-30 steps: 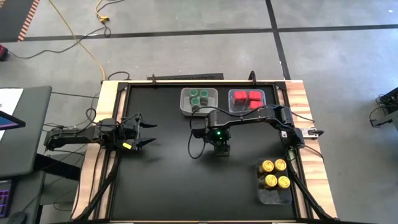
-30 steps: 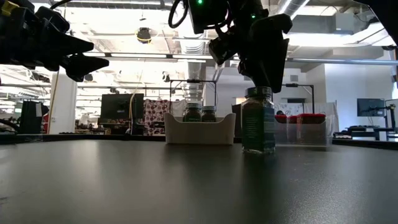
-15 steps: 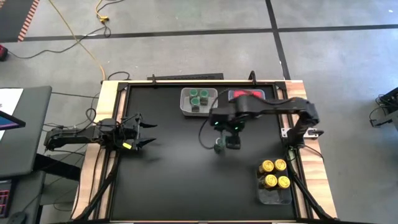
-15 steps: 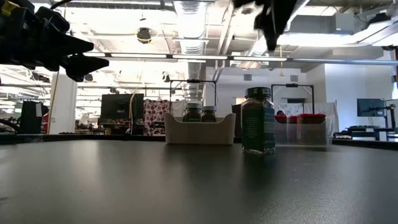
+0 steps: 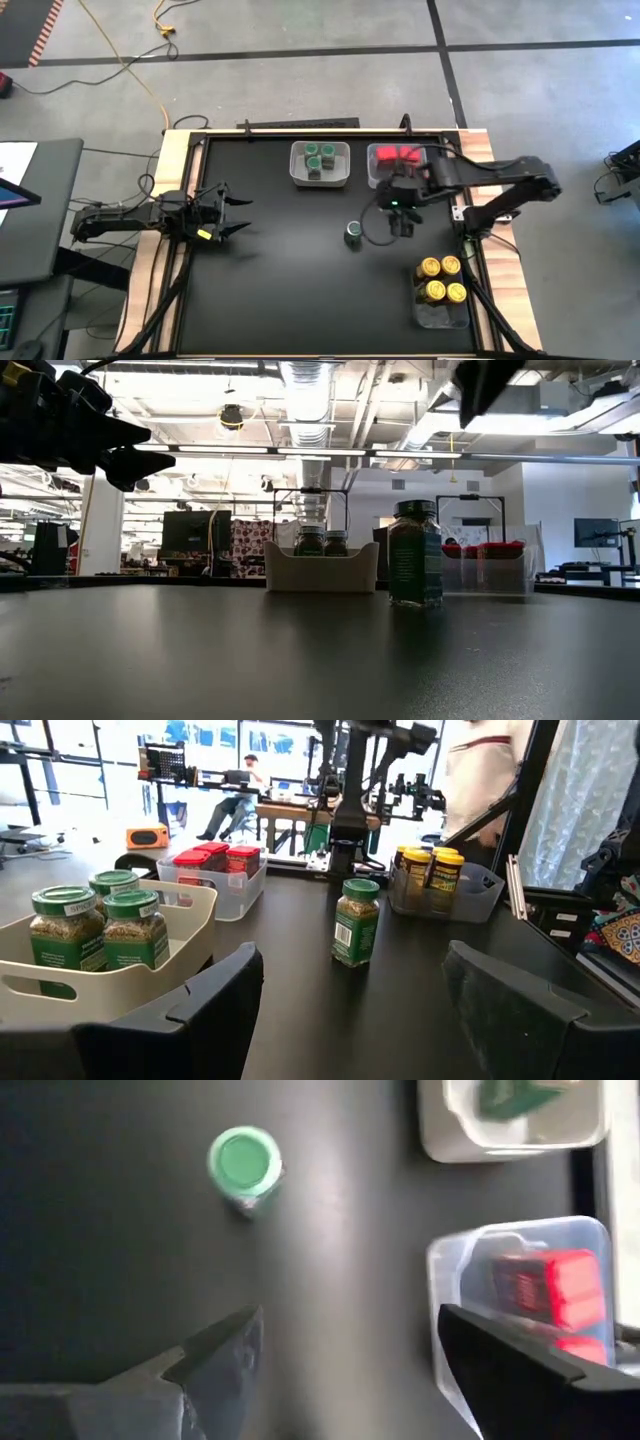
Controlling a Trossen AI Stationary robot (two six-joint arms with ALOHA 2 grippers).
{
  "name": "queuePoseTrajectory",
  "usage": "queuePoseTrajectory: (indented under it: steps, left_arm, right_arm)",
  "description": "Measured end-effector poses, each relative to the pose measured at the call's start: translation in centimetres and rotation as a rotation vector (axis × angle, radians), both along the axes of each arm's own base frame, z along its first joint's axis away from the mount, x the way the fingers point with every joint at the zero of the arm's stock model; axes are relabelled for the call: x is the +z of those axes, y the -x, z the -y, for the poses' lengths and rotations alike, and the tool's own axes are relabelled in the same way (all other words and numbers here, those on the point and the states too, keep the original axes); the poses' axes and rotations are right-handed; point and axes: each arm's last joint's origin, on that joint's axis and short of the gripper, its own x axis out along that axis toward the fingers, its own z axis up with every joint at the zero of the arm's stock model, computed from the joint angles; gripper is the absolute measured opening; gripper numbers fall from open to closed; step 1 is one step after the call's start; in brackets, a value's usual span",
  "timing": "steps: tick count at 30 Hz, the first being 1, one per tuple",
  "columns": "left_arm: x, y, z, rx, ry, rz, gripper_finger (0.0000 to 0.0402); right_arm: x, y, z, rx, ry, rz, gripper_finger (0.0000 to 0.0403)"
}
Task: Sort spices by type
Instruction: Put the green seasoning bottle into the white bin
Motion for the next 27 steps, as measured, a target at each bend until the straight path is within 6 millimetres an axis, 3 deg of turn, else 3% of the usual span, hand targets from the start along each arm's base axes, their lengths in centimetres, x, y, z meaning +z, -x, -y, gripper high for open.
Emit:
queuePoseTrajectory:
  steps: [7, 12, 15, 21, 27]
  left_arm:
    - [0.0, 0.0, 0.0, 0.000, 0.000, 0.000, 0.0297]
    - [0.0, 0.0, 0.0, 0.000, 0.000, 0.000, 0.0297]
    - [0.0, 0.0, 0.0, 0.000, 0.000, 0.000, 0.0297]
    - [0.0, 0.0, 0.0, 0.000, 0.000, 0.000, 0.0297]
    - [0.0, 0.0, 0.0, 0.000, 0.000, 0.000, 0.0297]
  right_arm:
    - [-4.5, 4.4, 0.1, 0.110, 0.020, 0.195, 0.0334]
    - [-7.2, 6.0, 0.2, 0.108, 0.010, 0.332, 0.0334]
    - [-8.0, 6.0, 0.3, 0.110, 0.009, 0.379, 0.0334]
    - [-9.1, 4.6, 0.4, 0.271, 0.110, 0.346, 0.0334]
    - [-10.1, 2.2, 0.2, 0.563, 0.072, 0.354, 0.0334]
